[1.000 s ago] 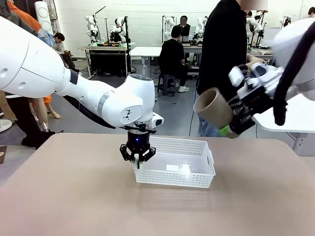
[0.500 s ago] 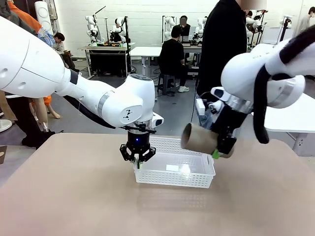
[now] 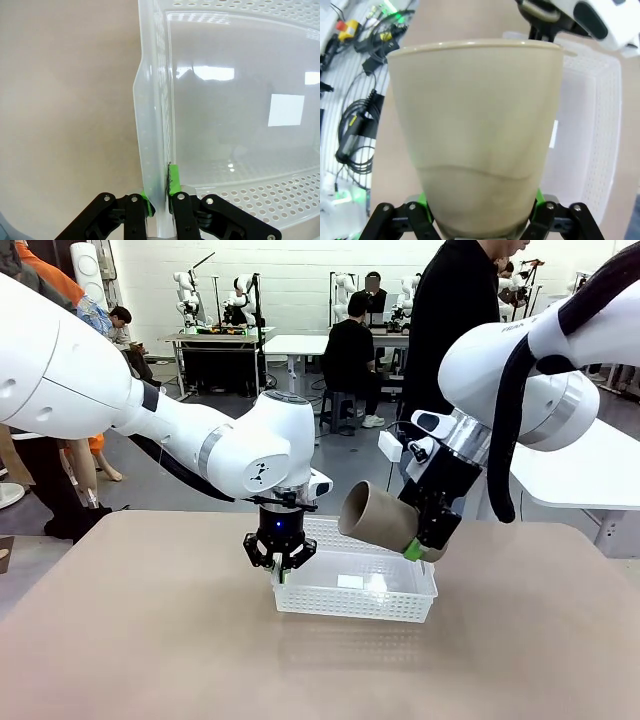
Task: Clean and organize the cups into the basket.
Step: Pick up the Organizing basket and move it to the center of the table, then pick up the Reusable plastic cup from the right side of the table and place it inside the Organizing basket.
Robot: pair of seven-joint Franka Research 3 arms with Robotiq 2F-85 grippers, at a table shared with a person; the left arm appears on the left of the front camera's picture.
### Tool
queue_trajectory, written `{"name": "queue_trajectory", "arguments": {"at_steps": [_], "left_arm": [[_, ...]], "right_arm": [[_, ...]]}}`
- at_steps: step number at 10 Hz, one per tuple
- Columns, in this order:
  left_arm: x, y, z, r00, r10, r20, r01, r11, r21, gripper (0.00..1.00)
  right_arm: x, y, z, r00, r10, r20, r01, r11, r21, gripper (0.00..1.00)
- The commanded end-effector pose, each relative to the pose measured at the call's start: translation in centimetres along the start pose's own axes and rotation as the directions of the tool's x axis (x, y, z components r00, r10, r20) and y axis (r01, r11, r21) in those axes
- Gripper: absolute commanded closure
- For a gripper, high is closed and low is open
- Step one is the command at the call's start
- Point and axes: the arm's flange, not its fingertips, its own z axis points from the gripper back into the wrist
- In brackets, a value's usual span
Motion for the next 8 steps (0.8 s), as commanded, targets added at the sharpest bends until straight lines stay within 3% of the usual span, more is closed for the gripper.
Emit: {"name": "queue_trajectory", "arguments": {"at_steps": [1, 3, 5, 8], "left_arm": [[0.0, 0.0, -0.1, 1.0, -0.001, -0.001, 0.001, 1.0, 0.001, 1.0], [0.0, 0.0, -0.1, 1.0, -0.001, -0.001, 0.001, 1.0, 0.001, 1.0], [0.0, 0.0, -0.1, 1.0, -0.001, -0.001, 0.001, 1.0, 0.001, 1.0], [0.0, 0.0, -0.1, 1.0, -0.001, -0.001, 0.001, 1.0, 0.001, 1.0]], "right_arm": [[-0.1, 0.1, -0.3, 0.999, -0.029, -0.041, 0.028, 0.999, -0.021, 0.21], [-0.2, 0.0, 0.0, 1.0, -0.007, -0.02, 0.007, 1.0, -0.004, 0.21], [-1.7, -2.7, -3.4, 0.998, -0.053, -0.025, 0.053, 0.998, 0.028, 0.21], [-2.6, -4.2, -5.4, 0.993, -0.097, 0.06, 0.096, 0.995, 0.026, 0.21]]}}
